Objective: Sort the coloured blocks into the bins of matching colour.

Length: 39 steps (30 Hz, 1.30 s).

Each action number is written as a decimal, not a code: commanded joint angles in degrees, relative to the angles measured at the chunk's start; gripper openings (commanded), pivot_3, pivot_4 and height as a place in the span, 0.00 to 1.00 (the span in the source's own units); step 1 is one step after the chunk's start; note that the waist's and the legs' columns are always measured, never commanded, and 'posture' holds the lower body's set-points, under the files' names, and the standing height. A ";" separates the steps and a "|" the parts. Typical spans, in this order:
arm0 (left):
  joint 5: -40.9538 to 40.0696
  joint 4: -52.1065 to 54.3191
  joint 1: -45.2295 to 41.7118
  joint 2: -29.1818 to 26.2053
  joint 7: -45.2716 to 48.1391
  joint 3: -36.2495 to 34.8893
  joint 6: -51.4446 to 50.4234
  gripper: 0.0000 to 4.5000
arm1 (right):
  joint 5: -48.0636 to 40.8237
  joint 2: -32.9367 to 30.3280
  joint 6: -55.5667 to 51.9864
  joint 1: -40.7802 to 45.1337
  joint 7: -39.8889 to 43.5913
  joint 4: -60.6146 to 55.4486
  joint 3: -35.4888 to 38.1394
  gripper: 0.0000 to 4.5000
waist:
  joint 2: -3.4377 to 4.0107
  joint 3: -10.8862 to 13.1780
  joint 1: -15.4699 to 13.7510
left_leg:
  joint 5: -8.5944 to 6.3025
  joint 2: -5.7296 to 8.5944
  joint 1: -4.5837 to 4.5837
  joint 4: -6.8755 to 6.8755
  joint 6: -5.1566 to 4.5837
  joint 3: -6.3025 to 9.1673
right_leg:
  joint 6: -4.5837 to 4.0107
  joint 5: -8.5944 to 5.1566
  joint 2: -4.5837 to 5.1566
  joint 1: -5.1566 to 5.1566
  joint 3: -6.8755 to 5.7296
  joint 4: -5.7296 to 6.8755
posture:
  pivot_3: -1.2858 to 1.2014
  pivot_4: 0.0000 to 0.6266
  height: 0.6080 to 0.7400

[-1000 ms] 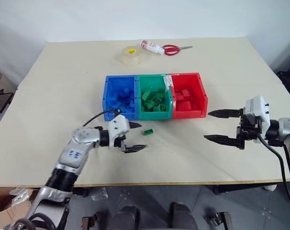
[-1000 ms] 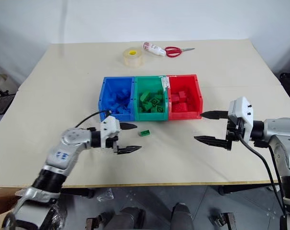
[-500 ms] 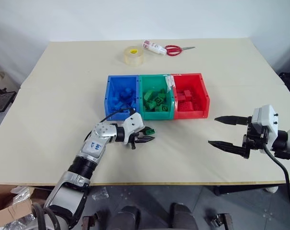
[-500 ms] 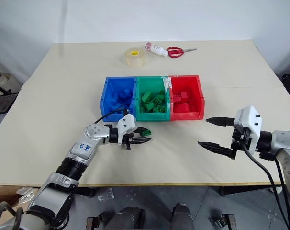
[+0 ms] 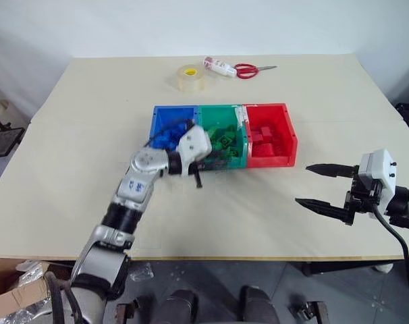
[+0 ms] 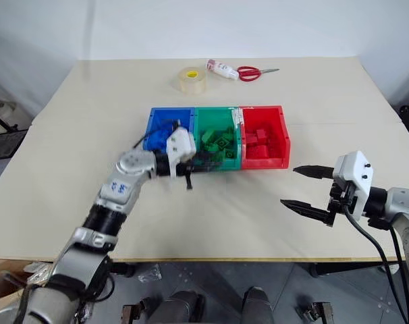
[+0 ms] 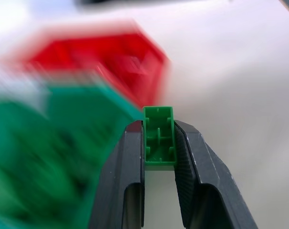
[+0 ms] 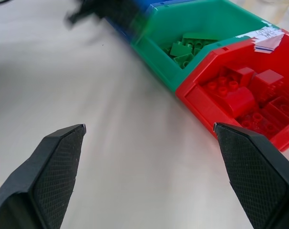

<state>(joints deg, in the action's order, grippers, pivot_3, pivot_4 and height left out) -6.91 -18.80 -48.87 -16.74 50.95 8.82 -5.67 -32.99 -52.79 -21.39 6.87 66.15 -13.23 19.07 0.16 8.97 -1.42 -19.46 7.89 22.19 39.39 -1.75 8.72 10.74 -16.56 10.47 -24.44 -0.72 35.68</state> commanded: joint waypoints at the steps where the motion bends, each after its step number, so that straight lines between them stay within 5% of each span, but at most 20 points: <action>1: 2.47 -8.88 -6.49 0.66 -8.27 -2.99 2.00 0.11 | -0.88 -0.55 0.46 0.83 -0.43 -1.03 1.97 1.00 | 0.00 0.00 0.02 | 0.00 0.00 0.00 -0.01 0.00 0.00 | 0.00 0.00 -0.01 0.00 0.00 0.00 | 0.52 0.24 1.00; 2: 3.81 -12.15 -8.39 0.62 -10.68 -3.11 2.15 0.11 | -0.82 -0.49 0.61 1.08 -0.51 -0.90 1.83 1.00 | -0.01 0.00 0.02 | 0.00 -0.01 0.00 -0.01 0.00 0.00 | 0.00 0.00 -0.02 0.00 -0.01 0.00 | 0.52 0.24 1.00; 3: 4.55 -14.35 -9.50 0.56 -12.04 -3.05 2.33 0.27 | -0.79 -0.45 0.70 1.23 -0.58 -0.84 1.72 1.00 | -0.01 0.01 0.12 | 0.00 -0.01 0.00 -0.01 0.00 -0.01 | 0.00 0.00 -0.03 0.00 -0.01 0.00 | 0.52 0.24 1.00; 13: 1.27 -17.42 -10.68 0.70 -5.21 -4.35 7.59 0.97 | -0.38 -0.54 0.95 3.00 -0.49 0.26 1.01 1.00 | -0.08 0.05 0.07 | 0.00 0.01 0.01 -0.03 0.00 -0.01 | 0.02 0.01 -0.01 -0.05 0.00 0.03 | 0.52 0.24 1.00; 19: -6.61 -6.43 -5.12 -4.28 6.47 -7.28 3.48 0.99 | 0.32 -1.23 1.82 5.86 1.89 3.19 -0.68 1.00 | -0.07 0.04 0.69 | 0.00 -0.01 0.01 -0.07 0.00 -0.01 | 0.02 0.01 -0.01 -0.11 0.01 0.07 | 0.52 0.24 1.00; 26: -21.04 10.92 12.23 -20.41 16.88 -17.71 -11.84 0.99 | 3.77 -3.93 5.72 12.61 9.14 13.64 -4.89 1.00 | -0.04 0.03 2.92 | 0.00 -0.03 -0.07 -0.19 0.00 0.20 | 0.02 0.01 -0.04 -0.21 0.02 0.15 | 0.52 0.24 1.00; 30: -21.09 8.96 23.01 -27.57 23.84 -22.09 -6.49 0.99 | 7.40 -4.55 9.80 17.32 13.24 22.12 -8.32 1.00 | 0.01 0.01 3.02 | -0.01 -0.01 -0.13 -0.21 0.00 0.19 | 0.01 0.01 -0.02 -0.18 0.03 0.13 | 0.52 0.24 1.00; 39: -21.14 7.53 28.10 -28.46 20.94 -26.16 -3.18 0.99 | 11.67 -2.94 15.85 25.53 17.27 35.13 -12.19 1.00 | 0.03 0.02 1.70 | -0.01 0.06 -0.11 -0.16 0.00 0.26 | 0.00 0.01 0.00 -0.11 0.02 0.08 | 0.52 0.24 1.00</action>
<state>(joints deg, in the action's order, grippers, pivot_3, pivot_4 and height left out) -27.23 -12.24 -21.72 -44.98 72.36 -15.84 -9.72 -21.39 -55.65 -6.93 31.44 82.36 21.16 6.49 0.19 8.99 0.27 -19.46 7.95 22.08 39.22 -1.75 8.98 10.73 -16.55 10.47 -24.56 -0.71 35.78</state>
